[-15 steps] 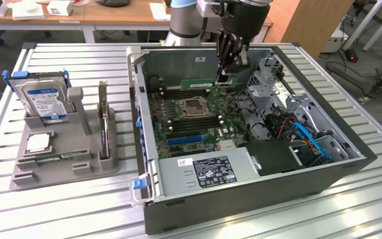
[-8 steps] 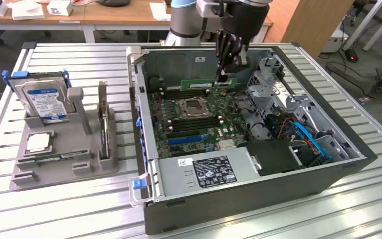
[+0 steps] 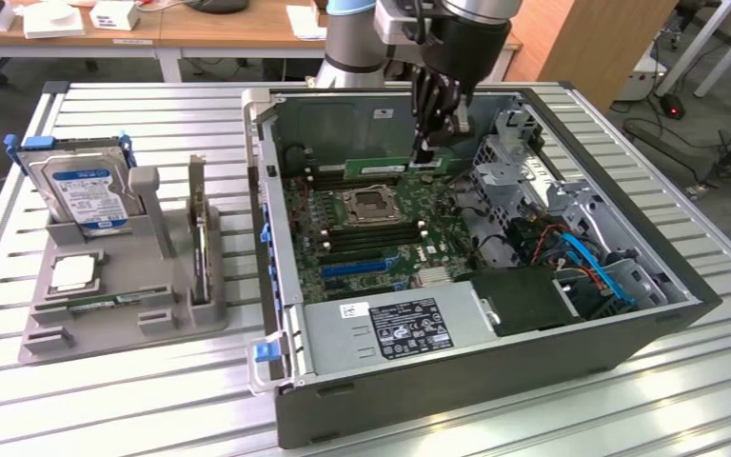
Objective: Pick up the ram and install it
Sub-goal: 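Pick up the ram and move it above insertion slot, then insert the ram into the slot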
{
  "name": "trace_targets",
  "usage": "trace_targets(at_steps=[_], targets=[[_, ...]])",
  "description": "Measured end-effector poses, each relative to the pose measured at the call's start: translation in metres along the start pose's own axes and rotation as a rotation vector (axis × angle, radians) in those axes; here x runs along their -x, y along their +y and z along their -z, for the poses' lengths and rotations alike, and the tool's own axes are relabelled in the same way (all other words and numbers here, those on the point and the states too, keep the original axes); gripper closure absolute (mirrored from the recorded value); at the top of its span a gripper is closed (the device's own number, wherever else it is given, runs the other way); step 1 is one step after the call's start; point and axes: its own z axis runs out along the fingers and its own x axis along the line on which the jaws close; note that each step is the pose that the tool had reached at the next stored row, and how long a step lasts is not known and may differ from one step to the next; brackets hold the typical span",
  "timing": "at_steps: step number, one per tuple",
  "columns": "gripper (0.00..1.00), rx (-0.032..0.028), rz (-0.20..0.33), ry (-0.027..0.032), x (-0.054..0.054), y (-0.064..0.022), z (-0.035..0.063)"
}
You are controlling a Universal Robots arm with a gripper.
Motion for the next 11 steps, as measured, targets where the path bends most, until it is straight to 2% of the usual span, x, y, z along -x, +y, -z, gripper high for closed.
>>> trace_targets(at_steps=[3,11], targets=[[0.89,0.0000,0.000,-0.0001,0.0000,-0.0002,-0.0030],[0.89,0.0000,0.000,-0.0001,0.0000,-0.0002,-0.0031]])
